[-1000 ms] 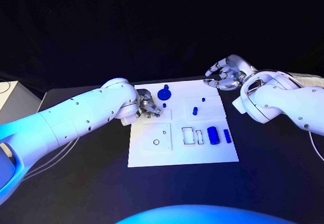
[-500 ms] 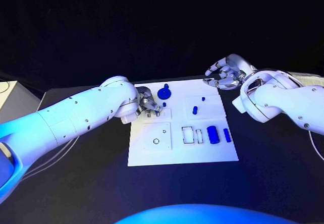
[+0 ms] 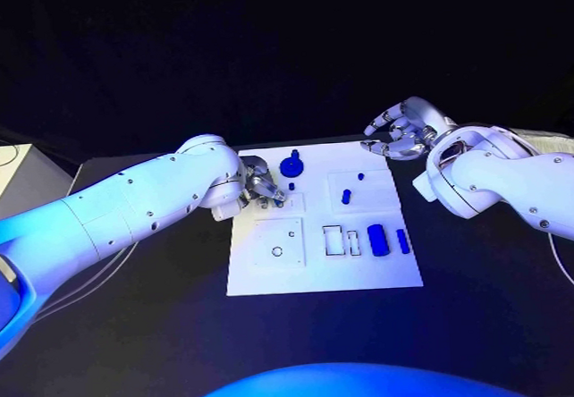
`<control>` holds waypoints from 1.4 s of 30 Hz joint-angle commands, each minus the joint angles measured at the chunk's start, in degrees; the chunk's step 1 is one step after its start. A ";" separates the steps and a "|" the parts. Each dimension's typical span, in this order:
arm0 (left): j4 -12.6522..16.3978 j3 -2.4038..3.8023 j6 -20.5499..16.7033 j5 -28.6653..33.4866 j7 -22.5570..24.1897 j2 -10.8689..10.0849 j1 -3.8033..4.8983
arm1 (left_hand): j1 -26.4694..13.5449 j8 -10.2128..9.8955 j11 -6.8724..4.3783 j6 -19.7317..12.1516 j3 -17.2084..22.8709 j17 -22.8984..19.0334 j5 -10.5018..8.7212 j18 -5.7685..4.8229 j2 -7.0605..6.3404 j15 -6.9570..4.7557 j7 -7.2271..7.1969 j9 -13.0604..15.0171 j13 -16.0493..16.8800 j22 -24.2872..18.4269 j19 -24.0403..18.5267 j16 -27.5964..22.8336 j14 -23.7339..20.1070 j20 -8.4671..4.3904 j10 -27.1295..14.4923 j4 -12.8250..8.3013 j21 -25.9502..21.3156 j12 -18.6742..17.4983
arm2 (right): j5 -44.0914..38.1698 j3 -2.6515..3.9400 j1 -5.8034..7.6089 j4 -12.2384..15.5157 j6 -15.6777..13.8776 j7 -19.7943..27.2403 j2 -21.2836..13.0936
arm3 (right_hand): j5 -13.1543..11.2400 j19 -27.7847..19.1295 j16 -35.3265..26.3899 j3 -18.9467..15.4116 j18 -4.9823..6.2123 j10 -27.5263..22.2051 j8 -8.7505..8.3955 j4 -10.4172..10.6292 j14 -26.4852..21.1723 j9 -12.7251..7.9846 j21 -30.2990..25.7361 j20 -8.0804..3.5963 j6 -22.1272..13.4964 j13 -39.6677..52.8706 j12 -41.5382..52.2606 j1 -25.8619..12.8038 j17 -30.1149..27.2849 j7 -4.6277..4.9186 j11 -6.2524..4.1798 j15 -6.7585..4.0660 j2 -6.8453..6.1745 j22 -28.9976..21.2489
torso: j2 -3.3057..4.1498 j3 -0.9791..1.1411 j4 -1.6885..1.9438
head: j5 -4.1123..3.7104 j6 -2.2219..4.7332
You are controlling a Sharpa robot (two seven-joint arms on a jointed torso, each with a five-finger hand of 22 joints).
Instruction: Assemble the parts on the task board
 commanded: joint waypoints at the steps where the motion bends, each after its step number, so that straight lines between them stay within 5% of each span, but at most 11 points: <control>1: -0.06 -0.02 3.22 0.57 -0.28 0.00 -0.10 | -0.32 0.13 -0.52 0.47 14.00 12.27 0.33 0.31 -0.29 0.18 -0.07 0.04 -0.04 0.00 0.38 0.35 4.90 0.01 -0.26 -13.67 0.19 0.13 | -0.57 0.01 -0.02 0.10 0.71 0.07 -0.02 | 0.20 4.67 -0.16 0.15 -0.03 2.82 0.27 0.07 5.80 0.06 -0.23 -0.41 -0.36 11.70 -0.23 -0.69 14.00 0.14 -0.34 -0.52 -0.04 12.78 | 0.07 -0.01 -0.05 | -0.01 0.00; 14: -0.19 0.63 5.79 0.55 -0.34 -0.70 0.42 | -0.54 0.02 -0.62 0.94 14.26 12.32 0.69 0.30 -0.45 0.10 -0.19 0.01 0.31 0.06 0.37 0.39 4.93 -0.04 0.19 -13.98 0.25 0.42 | -0.60 0.01 -0.01 0.12 0.74 -0.01 -0.12 | 0.20 4.67 -0.16 0.15 -0.03 2.82 0.27 0.07 5.80 0.06 -0.23 -0.41 -0.36 11.70 -0.23 -0.69 14.00 0.14 -0.34 -0.52 -0.04 12.78 | -0.02 0.07 -0.04 | -0.05 0.01; 29: -3.46 0.82 18.61 0.09 -1.01 0.11 5.61 | -2.39 0.02 -0.78 2.06 14.83 12.09 2.26 0.38 -0.69 -0.04 -0.41 0.35 -0.42 -0.15 -0.01 0.24 4.83 -0.22 0.13 -14.17 0.18 -0.04 | -0.67 0.01 -0.01 -0.04 0.78 -0.13 0.14 | 0.24 4.71 -0.14 0.21 -0.05 2.82 0.35 0.10 5.80 0.19 -0.17 -0.42 -0.45 11.69 -0.24 -0.72 14.04 0.13 -0.35 -0.53 -0.10 12.84 | -0.01 0.03 -0.08 | 0.09 0.36; 35: -4.93 0.53 22.68 -1.15 -1.25 0.84 6.46 | -2.54 0.05 -0.81 2.12 14.80 12.02 2.25 0.41 -0.61 -0.05 -0.45 0.41 -0.62 -0.24 -0.09 0.18 4.80 -0.22 0.07 -14.12 0.13 -0.18 | -0.68 0.01 -0.01 -0.04 0.77 -0.15 0.20 | 0.27 4.70 -0.14 0.23 -0.05 2.85 0.36 0.09 5.81 0.20 -0.18 -0.42 -0.45 11.72 -0.21 -0.71 14.04 0.13 -0.35 -0.53 -0.10 12.83 | 0.04 -0.02 -0.05 | -0.03 0.38; 42: -6.21 0.03 22.48 -2.90 -1.22 1.25 6.69 | -2.57 0.06 -0.85 2.15 14.88 12.08 2.32 0.38 -0.55 -0.08 -0.50 0.46 -0.54 -0.12 -0.02 0.22 4.82 -0.23 0.09 -14.19 0.18 -0.15 | -0.71 0.00 -0.01 -0.03 0.72 -0.15 0.21 | 0.35 4.72 -0.13 0.25 -0.06 2.84 0.37 0.09 5.81 0.23 -0.15 -0.42 -0.47 11.71 -0.22 -0.69 14.07 0.12 -0.36 -0.54 -0.10 12.85 | 0.01 -0.08 0.06 | -0.01 0.51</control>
